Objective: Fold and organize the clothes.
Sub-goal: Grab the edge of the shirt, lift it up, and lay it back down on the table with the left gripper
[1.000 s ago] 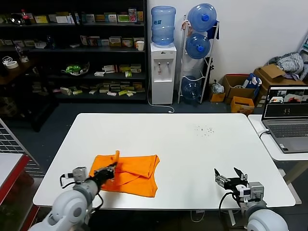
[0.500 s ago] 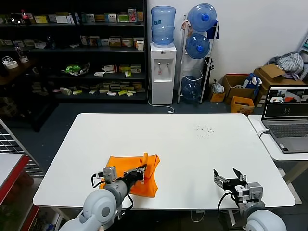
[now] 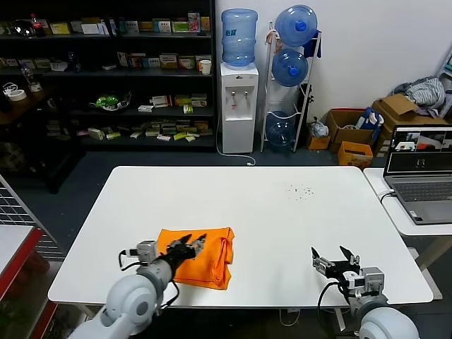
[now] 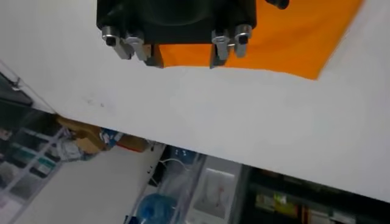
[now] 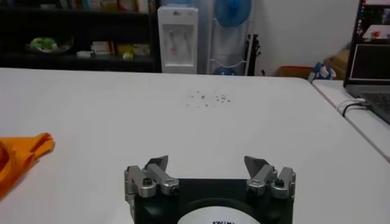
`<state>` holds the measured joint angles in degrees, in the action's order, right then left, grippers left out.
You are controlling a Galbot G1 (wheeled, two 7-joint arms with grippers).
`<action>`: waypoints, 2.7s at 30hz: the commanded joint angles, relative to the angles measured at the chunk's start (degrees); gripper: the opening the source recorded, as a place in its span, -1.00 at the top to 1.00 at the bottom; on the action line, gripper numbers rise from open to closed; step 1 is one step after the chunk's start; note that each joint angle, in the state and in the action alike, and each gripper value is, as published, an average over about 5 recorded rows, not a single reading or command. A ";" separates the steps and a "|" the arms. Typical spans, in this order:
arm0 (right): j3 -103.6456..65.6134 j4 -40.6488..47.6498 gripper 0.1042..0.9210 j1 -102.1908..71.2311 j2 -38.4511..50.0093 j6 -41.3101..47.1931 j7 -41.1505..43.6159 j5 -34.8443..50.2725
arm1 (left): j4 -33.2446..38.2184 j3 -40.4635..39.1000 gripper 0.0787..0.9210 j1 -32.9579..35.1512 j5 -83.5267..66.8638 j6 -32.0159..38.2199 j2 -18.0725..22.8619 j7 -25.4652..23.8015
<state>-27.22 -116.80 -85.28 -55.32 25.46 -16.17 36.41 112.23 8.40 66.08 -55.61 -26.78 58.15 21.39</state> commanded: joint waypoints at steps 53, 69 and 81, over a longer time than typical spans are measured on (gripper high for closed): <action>0.34 0.41 -0.76 -0.02 -0.24 -1.77 0.69 -0.01 | -7.96 7.09 0.76 5.96 7.49 9.43 -10.77 -19.48; 0.75 1.53 -0.76 1.26 -0.61 -5.55 2.18 -0.36 | -2.34 26.81 0.93 17.74 11.66 5.68 -17.73 -12.62; 3.05 2.88 -0.76 3.63 -0.90 -5.50 1.91 -0.36 | -11.28 37.74 0.93 21.43 12.52 6.34 -24.08 -12.83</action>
<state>-25.15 -114.36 -82.73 -56.23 20.44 -14.37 36.08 105.92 35.28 83.76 -44.09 -20.25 40.02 8.20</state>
